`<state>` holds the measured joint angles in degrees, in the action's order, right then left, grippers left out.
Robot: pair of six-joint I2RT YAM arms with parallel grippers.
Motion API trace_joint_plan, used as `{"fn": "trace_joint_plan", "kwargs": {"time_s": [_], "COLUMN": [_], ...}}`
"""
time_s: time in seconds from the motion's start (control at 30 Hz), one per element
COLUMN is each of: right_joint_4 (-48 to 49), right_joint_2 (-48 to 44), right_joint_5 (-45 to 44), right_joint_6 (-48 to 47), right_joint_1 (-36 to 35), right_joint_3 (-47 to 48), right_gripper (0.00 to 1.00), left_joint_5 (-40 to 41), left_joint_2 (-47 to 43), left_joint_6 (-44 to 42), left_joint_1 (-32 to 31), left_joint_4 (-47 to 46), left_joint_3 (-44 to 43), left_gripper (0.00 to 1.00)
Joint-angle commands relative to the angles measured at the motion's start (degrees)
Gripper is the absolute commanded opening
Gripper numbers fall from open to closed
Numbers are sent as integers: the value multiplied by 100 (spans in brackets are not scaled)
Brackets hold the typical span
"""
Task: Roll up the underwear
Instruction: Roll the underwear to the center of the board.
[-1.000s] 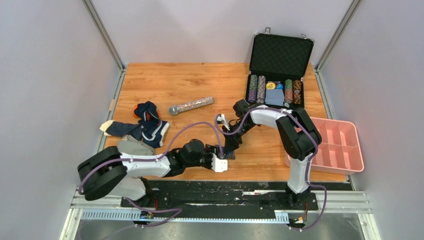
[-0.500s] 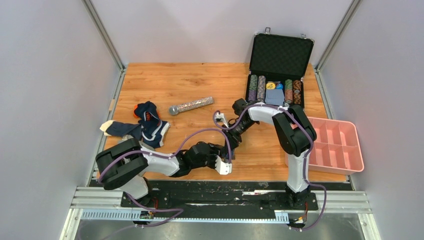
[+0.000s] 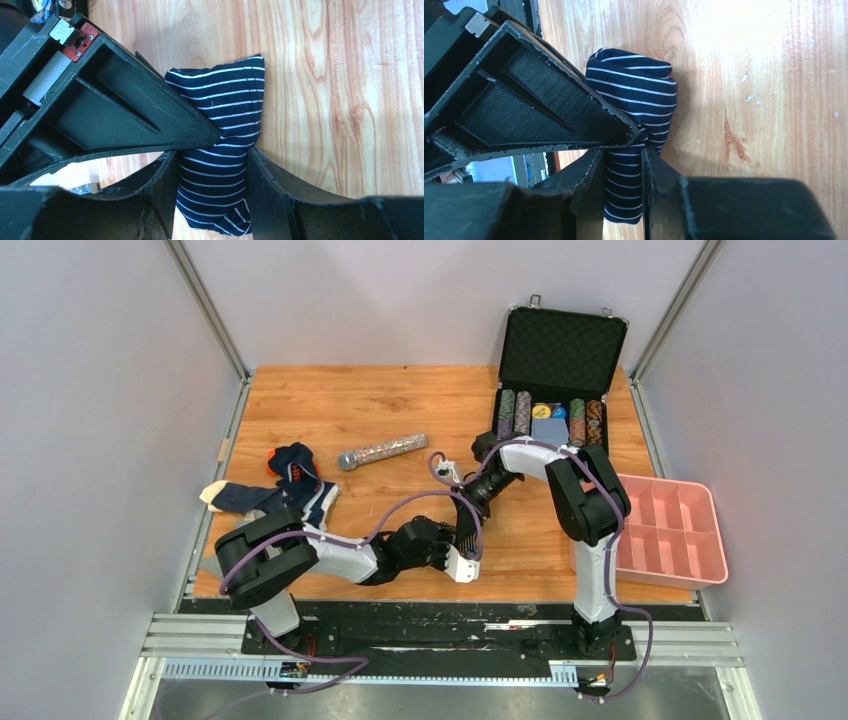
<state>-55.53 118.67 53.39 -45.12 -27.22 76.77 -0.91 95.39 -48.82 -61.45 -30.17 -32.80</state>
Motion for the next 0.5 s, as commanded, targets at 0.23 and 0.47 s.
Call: {"fn": "trace_joint_plan", "kwargs": {"time_s": [0.23, 0.47], "right_joint_4": [-60, -95], "right_joint_2": [623, 374], "right_joint_5": [-891, -374], "right_joint_6": [24, 464], "right_joint_1": [-209, 414], "right_joint_3": [-170, 431], "right_gripper": [15, 64], "left_joint_5": [-1008, -1421], "left_joint_2": [1059, 1609], "left_joint_6": [-576, -742], "left_joint_1": [109, 121], "left_joint_4": [2562, 3653], "left_joint_3": [-705, -1027], "left_gripper": [36, 28]}}
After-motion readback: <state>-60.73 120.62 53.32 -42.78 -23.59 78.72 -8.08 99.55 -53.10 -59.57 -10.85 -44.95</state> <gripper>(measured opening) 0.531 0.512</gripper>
